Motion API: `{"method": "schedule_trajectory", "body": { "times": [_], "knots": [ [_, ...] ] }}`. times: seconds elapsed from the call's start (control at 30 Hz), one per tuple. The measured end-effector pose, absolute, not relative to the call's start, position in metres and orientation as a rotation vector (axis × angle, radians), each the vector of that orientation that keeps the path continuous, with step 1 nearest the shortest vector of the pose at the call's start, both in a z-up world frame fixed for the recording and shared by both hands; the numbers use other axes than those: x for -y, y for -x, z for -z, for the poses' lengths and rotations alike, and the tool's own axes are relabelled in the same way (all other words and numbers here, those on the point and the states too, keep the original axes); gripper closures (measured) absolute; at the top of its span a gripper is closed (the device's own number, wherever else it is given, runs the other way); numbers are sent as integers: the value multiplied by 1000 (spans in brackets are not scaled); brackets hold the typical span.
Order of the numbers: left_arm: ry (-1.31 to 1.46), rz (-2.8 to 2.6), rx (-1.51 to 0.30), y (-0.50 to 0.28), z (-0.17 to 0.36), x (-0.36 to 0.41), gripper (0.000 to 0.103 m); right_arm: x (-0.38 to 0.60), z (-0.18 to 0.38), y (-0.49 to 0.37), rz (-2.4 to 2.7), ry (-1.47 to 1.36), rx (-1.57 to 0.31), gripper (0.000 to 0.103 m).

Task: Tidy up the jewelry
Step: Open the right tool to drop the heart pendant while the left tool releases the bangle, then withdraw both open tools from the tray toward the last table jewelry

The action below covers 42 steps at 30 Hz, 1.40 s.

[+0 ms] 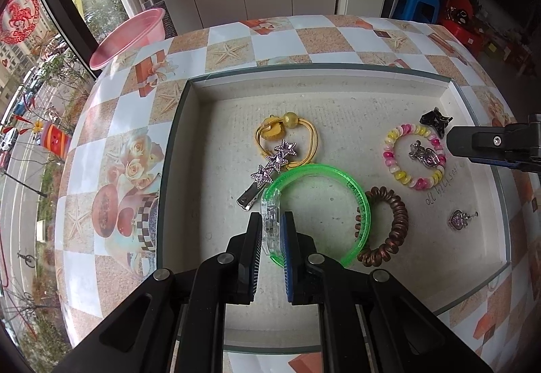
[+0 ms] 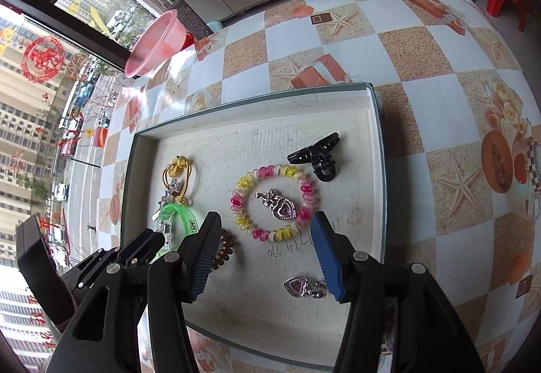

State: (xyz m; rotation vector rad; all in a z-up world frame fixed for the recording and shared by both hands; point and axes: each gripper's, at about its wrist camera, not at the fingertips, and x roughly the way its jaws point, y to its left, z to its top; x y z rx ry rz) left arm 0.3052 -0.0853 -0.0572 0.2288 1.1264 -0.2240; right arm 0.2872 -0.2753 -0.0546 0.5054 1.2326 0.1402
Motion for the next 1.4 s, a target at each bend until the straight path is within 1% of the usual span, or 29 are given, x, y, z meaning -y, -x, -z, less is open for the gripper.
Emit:
{"method": "schedule_trajectory", "body": {
  "times": [0.4,0.43,0.47,0.5,0.53,0.57,0.73,0.8,0.93,0.97,1.03,1.17,1.4],
  "knots": [
    [-197,234,-1110,-304,45,80,79,289,46,-276,-128,-588,-1220,44],
    [-195,234,-1108,-304,43,80,77,289,47,-275,-128,-594,-1221,44],
    [-196,231,-1106,-303,42,79,65,289,47,-274,-130,-598,-1222,44],
    [-198,220,-1103,-303,40,78,7,289,47,-273,-132,-600,-1221,43],
    [-191,198,-1069,-300,36,75,0,288,46,-272,-135,-601,-1221,36],
    [-194,193,-1046,-299,32,74,0,288,45,-272,-140,-603,-1217,30],
    [-186,192,-1034,-297,26,69,0,287,39,-270,-159,-632,-1195,29],
    [-187,183,-1028,-295,23,67,0,286,37,-268,-162,-642,-1190,18],
    [-177,175,-1026,-287,16,60,0,282,31,-263,-174,-655,-1173,17],
    [-171,176,-1027,-284,14,58,0,281,29,-262,-173,-652,-1167,14],
    [-169,170,-1027,-277,11,53,0,278,24,-257,-164,-632,-1149,0],
    [-160,169,-1036,-259,8,43,0,271,13,-246,-154,-588,-1106,0],
    [-147,147,-1069,-228,8,25,0,265,9,-221,-157,-582,-1149,0]
  ]
}}
